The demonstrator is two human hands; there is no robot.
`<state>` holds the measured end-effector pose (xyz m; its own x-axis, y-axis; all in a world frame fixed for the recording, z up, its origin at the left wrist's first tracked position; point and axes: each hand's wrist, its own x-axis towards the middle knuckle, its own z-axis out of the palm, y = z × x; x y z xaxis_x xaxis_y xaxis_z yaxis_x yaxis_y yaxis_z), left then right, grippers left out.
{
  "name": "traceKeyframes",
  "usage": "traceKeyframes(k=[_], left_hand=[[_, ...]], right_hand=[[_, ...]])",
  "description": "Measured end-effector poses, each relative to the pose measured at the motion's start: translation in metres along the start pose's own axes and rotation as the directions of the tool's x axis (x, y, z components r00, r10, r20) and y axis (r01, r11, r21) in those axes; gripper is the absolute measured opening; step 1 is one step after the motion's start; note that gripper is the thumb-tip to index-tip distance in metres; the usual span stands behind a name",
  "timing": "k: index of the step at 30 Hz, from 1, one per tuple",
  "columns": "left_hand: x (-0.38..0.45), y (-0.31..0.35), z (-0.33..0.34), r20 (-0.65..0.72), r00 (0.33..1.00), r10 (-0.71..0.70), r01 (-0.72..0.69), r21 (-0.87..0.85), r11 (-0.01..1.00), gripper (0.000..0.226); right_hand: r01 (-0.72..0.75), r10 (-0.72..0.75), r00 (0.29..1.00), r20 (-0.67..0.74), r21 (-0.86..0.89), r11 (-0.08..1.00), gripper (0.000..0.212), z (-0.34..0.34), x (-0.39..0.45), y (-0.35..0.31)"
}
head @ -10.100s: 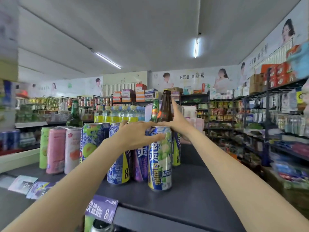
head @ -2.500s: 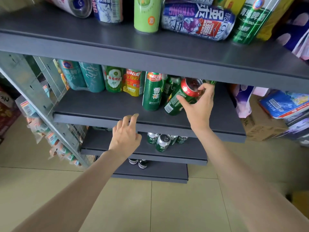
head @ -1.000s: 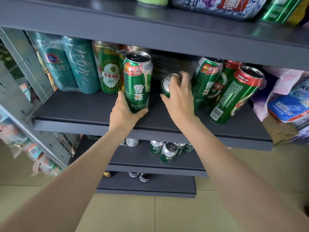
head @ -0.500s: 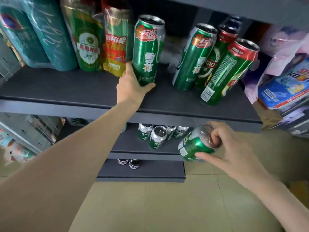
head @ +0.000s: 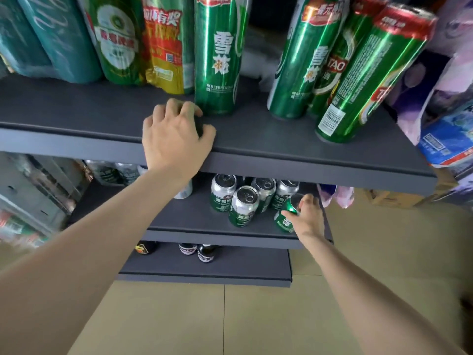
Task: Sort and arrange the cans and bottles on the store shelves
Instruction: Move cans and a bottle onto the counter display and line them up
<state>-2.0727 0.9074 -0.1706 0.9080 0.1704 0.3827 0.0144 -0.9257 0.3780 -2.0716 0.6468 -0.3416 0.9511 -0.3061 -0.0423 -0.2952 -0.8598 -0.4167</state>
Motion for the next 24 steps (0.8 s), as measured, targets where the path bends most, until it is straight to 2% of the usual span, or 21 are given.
traceKeyframes(k=[4,7,11,14,17,19,21,24], left_hand=[[0.001,0.0,0.001,0.051,0.999,-0.008,0.006,0.054,0.999,0.038],[0.0,0.0,0.002,0.068,0.998,0.007,-0.013,0.083,0.996,0.036],[-0.001,0.0,0.002,0.087,0.996,-0.004,-0.006,0.113,0.994,0.034],[0.0,0.002,0.003,0.074,0.997,0.006,-0.016,0.131,0.991,0.034],[0.003,0.001,0.001,0.089,0.996,0.005,-0.017,0.136,0.991,0.034],[0.0,0.001,-0.002,0.114,0.993,0.009,-0.024,0.128,0.992,0.035],[-0.01,0.001,-0.004,0.134,0.991,0.02,-0.034,0.106,0.994,0.037],[-0.027,0.004,-0.018,0.193,0.981,0.028,-0.029,0.003,1.0,0.038]], right_hand=[[-0.092,0.094,0.995,-0.017,0.073,0.993,0.05,0.001,0.015,0.0],[-0.075,0.073,0.997,0.031,0.105,0.992,0.045,-0.005,0.017,0.004],[-0.049,0.051,0.996,0.077,-0.034,0.998,0.044,-0.007,0.021,0.004],[-0.118,0.114,0.991,0.063,0.063,0.991,0.047,-0.005,0.021,-0.007],[-0.11,0.095,0.992,0.086,0.193,0.975,0.045,-0.009,0.004,-0.01],[-0.033,0.018,0.997,0.075,0.202,0.979,0.043,-0.023,-0.02,-0.009],[0.102,-0.118,0.991,0.071,0.199,0.975,0.037,-0.047,-0.051,-0.013],[0.37,-0.384,0.923,0.014,0.232,0.9,0.027,-0.11,-0.089,-0.034]])
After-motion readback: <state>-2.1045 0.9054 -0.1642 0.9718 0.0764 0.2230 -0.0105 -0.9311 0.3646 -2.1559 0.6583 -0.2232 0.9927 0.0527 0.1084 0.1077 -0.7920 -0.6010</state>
